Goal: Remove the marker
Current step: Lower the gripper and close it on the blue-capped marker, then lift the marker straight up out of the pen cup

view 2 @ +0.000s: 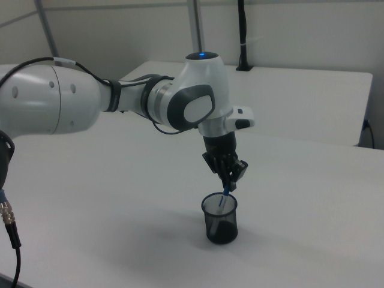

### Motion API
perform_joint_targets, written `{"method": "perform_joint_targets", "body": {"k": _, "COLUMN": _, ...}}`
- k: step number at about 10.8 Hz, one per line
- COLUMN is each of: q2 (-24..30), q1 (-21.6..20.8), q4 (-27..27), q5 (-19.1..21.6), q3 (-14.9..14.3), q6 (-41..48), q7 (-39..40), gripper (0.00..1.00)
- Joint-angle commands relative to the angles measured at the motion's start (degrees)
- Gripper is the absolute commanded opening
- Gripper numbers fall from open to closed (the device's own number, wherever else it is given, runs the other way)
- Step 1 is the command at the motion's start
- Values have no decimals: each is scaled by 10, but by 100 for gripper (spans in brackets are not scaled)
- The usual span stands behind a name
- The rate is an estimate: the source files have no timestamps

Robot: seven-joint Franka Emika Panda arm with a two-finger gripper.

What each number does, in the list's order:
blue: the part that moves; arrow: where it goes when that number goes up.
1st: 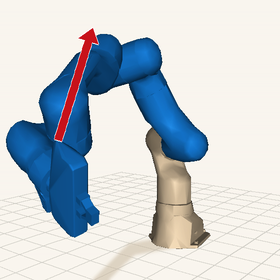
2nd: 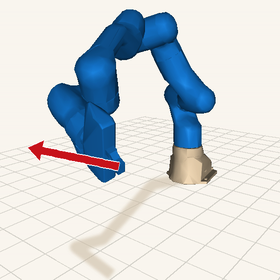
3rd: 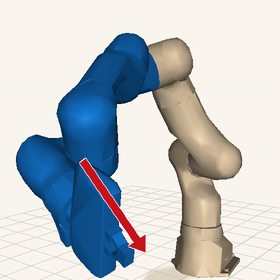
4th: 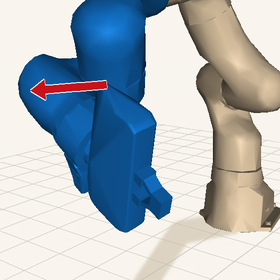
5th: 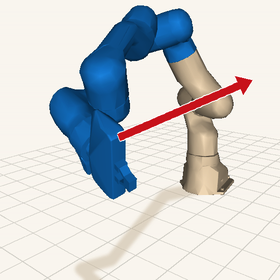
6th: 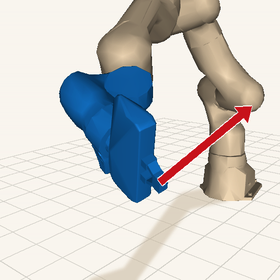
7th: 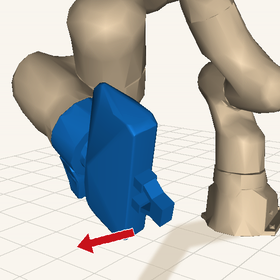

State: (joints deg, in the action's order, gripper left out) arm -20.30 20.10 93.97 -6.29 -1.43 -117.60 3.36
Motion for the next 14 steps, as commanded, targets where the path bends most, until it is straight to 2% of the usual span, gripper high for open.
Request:
{"method": "perform_joint_targets", "body": {"k": 1, "q2": 21, "q1": -1, "q4": 13, "q5": -9, "q3": -2, "q6": 1, "q7": 7, "gripper": 9}}
{"method": "perform_joint_targets", "body": {"k": 7, "q2": 64, "q1": -4, "q4": -29, "q5": 0, "q3": 6, "q6": 71, "q7": 2, "gripper": 9}}
{"method": "perform_joint_targets", "body": {"k": 9, "q2": 66, "q1": -43, "q4": -58, "q5": -5, "q3": 5, "q6": 112, "q7": -11, "gripper": 9}}
{"method": "perform_joint_targets", "body": {"k": 11, "q2": 85, "q1": -52, "q4": -73, "q5": 0, "q3": 8, "q6": 113, "q7": -55, "gripper": 9}}
{"method": "perform_joint_targets", "body": {"k": 13, "q2": 98, "q1": -100, "q4": -72, "q5": 0, "q3": 8, "q6": 133, "q7": -72, "gripper": 9}}
{"method": "perform_joint_targets", "body": {"k": 14, "q2": 92, "q1": -141, "q4": -67, "q5": 0, "q3": 8, "q6": 154, "q7": -83, "gripper": 9}}
